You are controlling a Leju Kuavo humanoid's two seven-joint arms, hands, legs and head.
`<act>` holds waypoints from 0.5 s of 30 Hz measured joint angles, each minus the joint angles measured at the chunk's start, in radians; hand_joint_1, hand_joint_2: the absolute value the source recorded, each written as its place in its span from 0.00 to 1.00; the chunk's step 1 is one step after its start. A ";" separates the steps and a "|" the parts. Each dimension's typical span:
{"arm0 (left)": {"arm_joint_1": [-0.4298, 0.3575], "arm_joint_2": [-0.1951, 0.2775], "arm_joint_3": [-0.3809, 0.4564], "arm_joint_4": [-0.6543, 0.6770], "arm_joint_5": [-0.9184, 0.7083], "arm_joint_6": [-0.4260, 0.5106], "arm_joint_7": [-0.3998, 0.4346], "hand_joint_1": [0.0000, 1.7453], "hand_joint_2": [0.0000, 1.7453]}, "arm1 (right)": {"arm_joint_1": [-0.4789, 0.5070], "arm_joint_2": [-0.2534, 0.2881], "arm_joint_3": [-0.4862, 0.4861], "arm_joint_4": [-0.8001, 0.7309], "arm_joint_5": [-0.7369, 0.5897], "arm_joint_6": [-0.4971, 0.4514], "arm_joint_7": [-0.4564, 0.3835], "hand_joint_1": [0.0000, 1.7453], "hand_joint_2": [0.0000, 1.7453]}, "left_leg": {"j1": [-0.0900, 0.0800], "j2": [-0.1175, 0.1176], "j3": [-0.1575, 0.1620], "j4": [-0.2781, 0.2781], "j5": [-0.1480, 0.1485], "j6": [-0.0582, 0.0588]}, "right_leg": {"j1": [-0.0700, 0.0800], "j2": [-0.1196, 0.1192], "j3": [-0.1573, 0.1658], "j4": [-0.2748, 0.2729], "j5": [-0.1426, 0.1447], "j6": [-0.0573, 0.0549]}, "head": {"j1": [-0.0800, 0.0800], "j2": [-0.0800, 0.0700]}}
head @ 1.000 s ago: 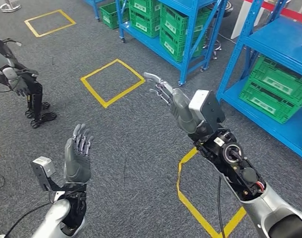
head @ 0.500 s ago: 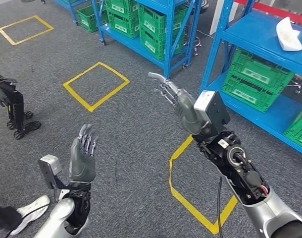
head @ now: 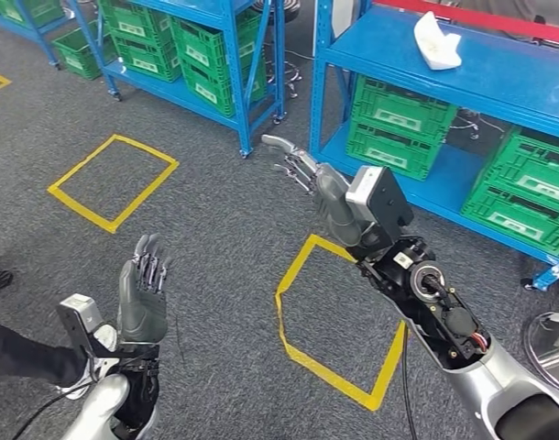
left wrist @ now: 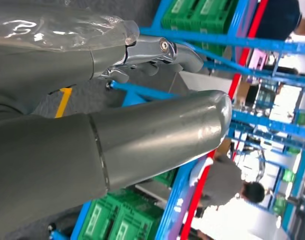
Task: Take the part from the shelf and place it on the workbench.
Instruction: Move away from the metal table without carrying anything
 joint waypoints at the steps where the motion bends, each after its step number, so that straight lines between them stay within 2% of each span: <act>1: 0.000 0.000 0.000 0.000 0.000 0.000 0.000 0.00 0.00 | 0.000 0.000 0.000 0.000 0.000 0.001 0.000 0.00 0.00 | -0.002 -0.001 0.007 -0.015 0.001 0.002 | -0.002 0.009 -0.002 -0.001 0.001 0.004 | 0.000 0.000; 2: -0.001 0.000 0.000 -0.001 0.000 0.000 0.000 0.00 0.00 | 0.001 0.000 0.000 0.000 0.000 0.001 0.000 0.00 0.00 | -0.002 0.010 0.009 -0.020 0.003 0.002 | -0.003 0.019 -0.003 -0.004 0.003 0.010 | -0.001 0.000; 3: -0.001 -0.001 0.000 -0.002 0.000 0.000 0.000 0.00 0.00 | 0.001 0.000 -0.002 0.000 0.000 0.002 0.000 0.00 0.00 | 0.000 0.020 0.014 -0.028 0.006 0.003 | -0.003 0.016 -0.004 -0.004 0.002 0.015 | -0.001 0.000; 5: -0.001 -0.004 0.000 -0.006 -0.002 0.000 0.001 0.00 0.00 | -0.001 0.000 -0.005 0.000 0.000 0.003 0.000 0.00 0.00 | 0.006 0.041 0.024 -0.049 0.014 0.008 | 0.001 -0.023 -0.021 0.032 -0.026 0.024 | 0.005 0.000; 7: 0.001 -0.006 0.000 -0.007 -0.002 0.000 0.002 0.00 0.00 | -0.002 0.001 -0.006 0.000 0.000 0.006 0.002 0.00 0.00 | 0.007 0.060 0.029 -0.058 0.017 0.011 | 0.001 -0.071 -0.072 0.147 -0.092 0.031 | 0.011 0.000; 8: 0.003 -0.006 0.000 -0.007 -0.002 0.000 0.003 0.00 0.00 | -0.001 0.001 -0.007 0.000 0.000 0.008 0.002 0.00 0.00 | 0.007 0.072 0.029 -0.058 0.017 0.011 | -0.002 -0.080 -0.103 0.215 -0.122 0.036 | 0.013 0.000; 9: 0.005 -0.006 0.000 -0.007 -0.002 0.000 0.003 0.00 0.00 | 0.000 0.001 -0.007 0.000 0.000 0.009 0.004 0.00 0.00 | 0.008 0.083 0.029 -0.058 0.016 0.010 | -0.006 -0.085 -0.124 0.263 -0.137 0.041 | 0.016 0.000; 10: 0.007 -0.006 0.000 -0.007 -0.002 0.000 0.004 0.00 0.00 | 0.001 0.001 -0.008 0.000 0.000 0.010 0.006 0.00 0.00 | 0.009 0.094 0.029 -0.056 0.015 0.008 | -0.010 -0.089 -0.128 0.274 -0.132 0.046 | 0.017 0.000; 11: 0.008 -0.006 0.000 -0.007 -0.002 0.000 0.004 0.00 0.00 | 0.001 0.001 -0.008 0.000 0.000 0.011 0.007 0.00 0.00 | 0.011 0.104 0.029 -0.054 0.012 0.005 | -0.014 -0.094 -0.111 0.244 -0.109 0.051 | 0.019 0.000; 13: 0.008 -0.007 0.000 -0.008 -0.002 0.000 0.005 0.00 0.00 | 0.000 0.001 -0.009 0.000 0.000 0.012 0.009 0.00 0.00 | 0.015 0.121 0.028 -0.043 0.004 -0.006 | -0.018 -0.125 -0.038 0.108 -0.047 0.061 | 0.023 0.000; 14: 0.007 -0.008 0.000 -0.008 -0.002 0.000 0.005 0.00 0.00 | 0.000 0.001 -0.009 0.000 0.000 0.012 0.010 0.00 0.00 | 0.014 0.128 0.027 -0.034 -0.001 -0.013 | -0.017 -0.137 -0.009 0.050 -0.027 0.058 | 0.027 0.000; 15: 0.007 -0.008 0.000 -0.008 -0.002 -0.001 0.005 0.00 0.00 | -0.001 0.001 -0.009 -0.001 0.000 0.012 0.011 0.00 0.00 | 0.012 0.135 0.026 -0.027 -0.005 -0.019 | -0.016 -0.145 0.008 0.015 -0.018 0.052 | 0.027 0.000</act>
